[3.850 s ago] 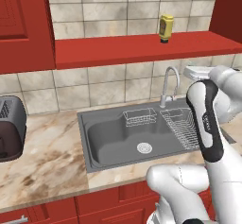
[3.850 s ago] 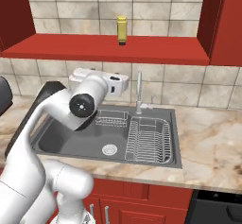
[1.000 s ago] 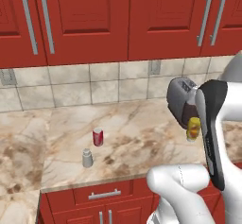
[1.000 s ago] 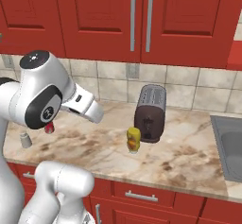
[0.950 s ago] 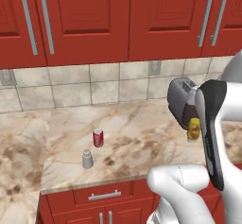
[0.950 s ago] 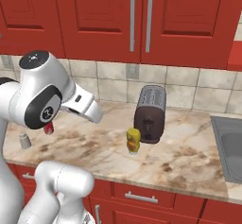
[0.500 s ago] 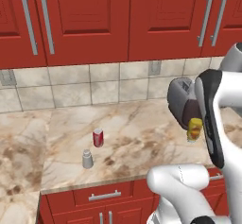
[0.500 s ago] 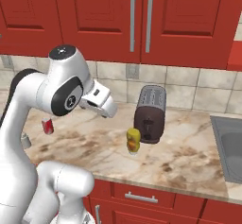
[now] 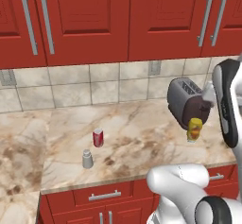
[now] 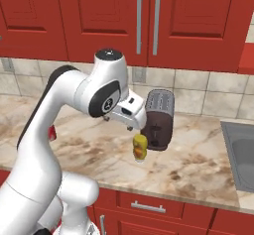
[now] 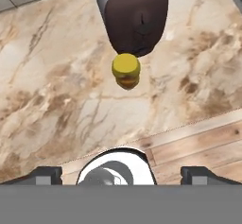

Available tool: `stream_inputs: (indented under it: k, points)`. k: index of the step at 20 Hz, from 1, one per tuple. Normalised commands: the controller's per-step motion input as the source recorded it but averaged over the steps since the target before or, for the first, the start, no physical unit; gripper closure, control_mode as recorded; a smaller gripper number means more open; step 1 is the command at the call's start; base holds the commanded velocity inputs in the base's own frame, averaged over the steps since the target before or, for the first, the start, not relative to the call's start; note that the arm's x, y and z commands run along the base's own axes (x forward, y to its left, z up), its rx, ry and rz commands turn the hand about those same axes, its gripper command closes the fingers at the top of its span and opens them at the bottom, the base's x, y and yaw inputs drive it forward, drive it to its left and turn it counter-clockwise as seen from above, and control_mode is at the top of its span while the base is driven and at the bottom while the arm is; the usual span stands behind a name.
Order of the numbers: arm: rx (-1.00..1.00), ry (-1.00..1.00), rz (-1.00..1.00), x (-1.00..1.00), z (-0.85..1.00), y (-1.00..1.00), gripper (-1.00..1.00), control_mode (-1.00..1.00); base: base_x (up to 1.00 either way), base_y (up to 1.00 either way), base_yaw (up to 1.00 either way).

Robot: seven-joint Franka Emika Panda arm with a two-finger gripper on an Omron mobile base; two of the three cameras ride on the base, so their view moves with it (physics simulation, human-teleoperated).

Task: There are various items on the counter. Only move the condiments/shakers into the cabinet.

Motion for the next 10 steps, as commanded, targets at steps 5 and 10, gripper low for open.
stream_inputs:
  k: [5, 10]
  points:
    - [0.01, 0.03, 0.33, -0.14, -0.38, -0.15, -1.0, -1.0, 0.0, 0.0, 0.0]
    - [0.13, -0.03, 0.45, -0.41, -0.48, -0.26, -1.0, -1.0, 0.0, 0.0, 0.0]
